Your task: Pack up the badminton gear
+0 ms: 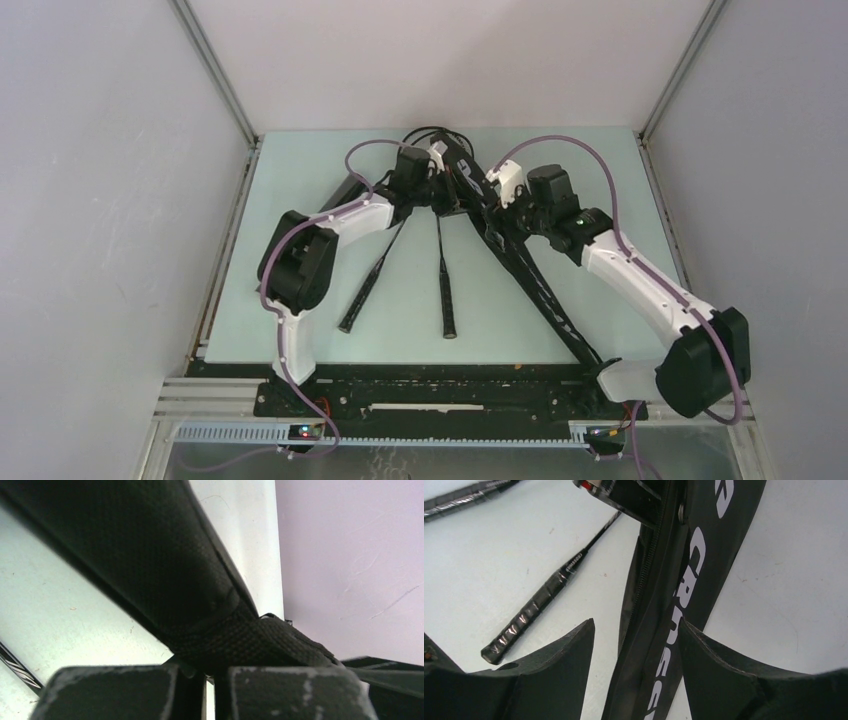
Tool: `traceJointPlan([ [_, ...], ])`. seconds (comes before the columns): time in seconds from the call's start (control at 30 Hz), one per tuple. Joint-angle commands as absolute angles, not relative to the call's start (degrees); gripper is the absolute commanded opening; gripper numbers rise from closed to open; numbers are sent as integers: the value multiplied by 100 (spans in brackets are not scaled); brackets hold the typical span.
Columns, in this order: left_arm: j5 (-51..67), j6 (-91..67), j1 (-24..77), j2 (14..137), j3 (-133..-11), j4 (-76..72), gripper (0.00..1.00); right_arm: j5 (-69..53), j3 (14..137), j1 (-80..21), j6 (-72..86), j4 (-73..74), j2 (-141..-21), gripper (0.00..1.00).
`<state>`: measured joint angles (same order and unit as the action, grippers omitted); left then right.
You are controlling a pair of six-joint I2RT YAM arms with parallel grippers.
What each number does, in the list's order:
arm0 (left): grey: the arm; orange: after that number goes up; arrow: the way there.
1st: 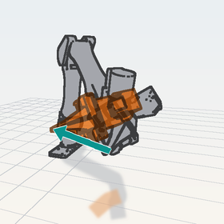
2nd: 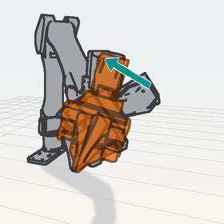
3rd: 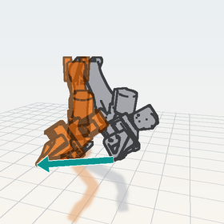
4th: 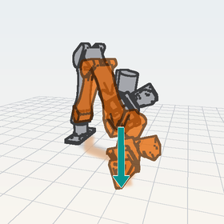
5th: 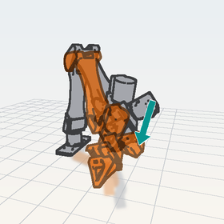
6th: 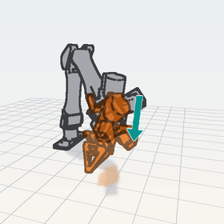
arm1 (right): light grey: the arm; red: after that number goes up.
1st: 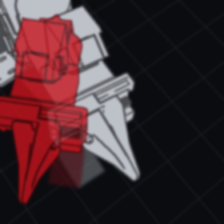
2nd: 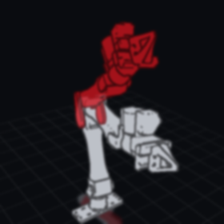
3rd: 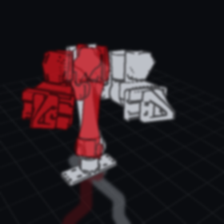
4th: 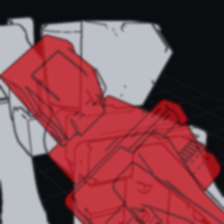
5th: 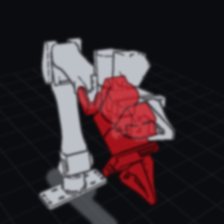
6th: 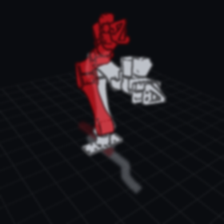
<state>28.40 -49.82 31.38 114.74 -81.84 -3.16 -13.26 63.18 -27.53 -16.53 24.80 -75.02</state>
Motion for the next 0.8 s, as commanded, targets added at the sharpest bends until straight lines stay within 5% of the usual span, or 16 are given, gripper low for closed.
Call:
traceJointPlan([
  [0.0,2912,-4869,3199,10997,-8227,-352,0,-1055,6532,-2820,-1652,2353,-7789,69],
  [0.33,3014,-4533,3207,10934,-8249,-296,0,-757,6618,-2642,-1700,2237,-8407,57],
  [0.57,3019,-4210,3207,10977,-8279,-202,0,-2087,6663,-2264,-1499,2310,-8103,65],
  [0.77,3015,-4092,3208,10990,-8302,-160,0,-2085,6861,-2035,-1467,2448,-8296,62],
])
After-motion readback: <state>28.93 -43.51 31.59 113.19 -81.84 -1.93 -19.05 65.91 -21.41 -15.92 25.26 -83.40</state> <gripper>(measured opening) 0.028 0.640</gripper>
